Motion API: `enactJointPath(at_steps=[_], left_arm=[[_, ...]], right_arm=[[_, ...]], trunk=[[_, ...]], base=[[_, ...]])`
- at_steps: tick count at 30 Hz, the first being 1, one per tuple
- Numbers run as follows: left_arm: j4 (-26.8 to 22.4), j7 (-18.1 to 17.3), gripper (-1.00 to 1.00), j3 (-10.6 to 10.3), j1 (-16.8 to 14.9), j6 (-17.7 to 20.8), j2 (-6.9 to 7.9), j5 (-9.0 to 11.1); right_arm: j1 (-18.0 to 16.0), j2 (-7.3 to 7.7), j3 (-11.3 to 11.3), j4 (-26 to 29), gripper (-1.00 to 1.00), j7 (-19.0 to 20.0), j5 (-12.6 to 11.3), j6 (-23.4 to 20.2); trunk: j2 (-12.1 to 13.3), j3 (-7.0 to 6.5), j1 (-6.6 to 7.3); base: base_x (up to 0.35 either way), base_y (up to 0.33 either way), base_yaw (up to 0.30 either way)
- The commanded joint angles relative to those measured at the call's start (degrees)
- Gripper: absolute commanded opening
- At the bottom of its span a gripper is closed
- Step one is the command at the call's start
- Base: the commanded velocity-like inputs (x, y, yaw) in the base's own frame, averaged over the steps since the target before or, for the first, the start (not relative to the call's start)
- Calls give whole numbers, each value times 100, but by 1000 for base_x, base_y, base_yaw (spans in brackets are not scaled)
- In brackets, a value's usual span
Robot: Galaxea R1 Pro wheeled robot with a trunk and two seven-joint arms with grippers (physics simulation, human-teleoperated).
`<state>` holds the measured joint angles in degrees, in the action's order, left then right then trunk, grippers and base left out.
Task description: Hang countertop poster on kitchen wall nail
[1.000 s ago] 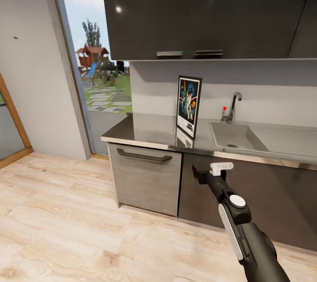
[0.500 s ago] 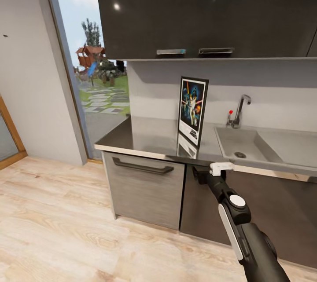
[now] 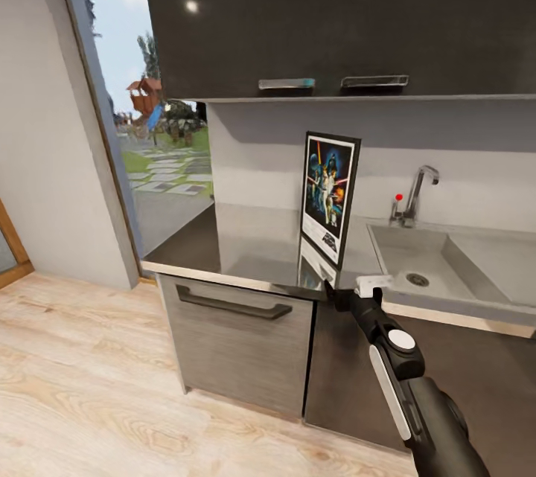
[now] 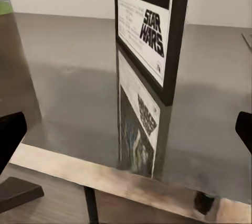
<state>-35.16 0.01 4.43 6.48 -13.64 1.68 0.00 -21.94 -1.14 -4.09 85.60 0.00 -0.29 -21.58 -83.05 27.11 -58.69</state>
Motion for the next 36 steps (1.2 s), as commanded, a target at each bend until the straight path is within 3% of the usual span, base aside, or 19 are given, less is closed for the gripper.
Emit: enactJointPath(at_steps=[1,15,23,36], left_arm=[[-8,0,100,5,3,-7,-1,0],[-8,8,100,14,3,-7,-1,0],[-8,6,100,14,3,-7,-1,0],[-8,8,100,14,3,-7,-1,0]], right_arm=[[-3,-1,-2,5,100,0,-3,-30],[-5,58,37,-196,100,23,6,-23],[-476,62,35,-1080,100,19,-1,8],[-598,62,23,-1288,100,18,-6,22]], trunk=[[-3,5,-4],[-3,5,-4],[-3,5,-4],[-3,5,-4]], base=[[321,-139,0],[118,-55,0],[1,-1,0],[109,0,0]])
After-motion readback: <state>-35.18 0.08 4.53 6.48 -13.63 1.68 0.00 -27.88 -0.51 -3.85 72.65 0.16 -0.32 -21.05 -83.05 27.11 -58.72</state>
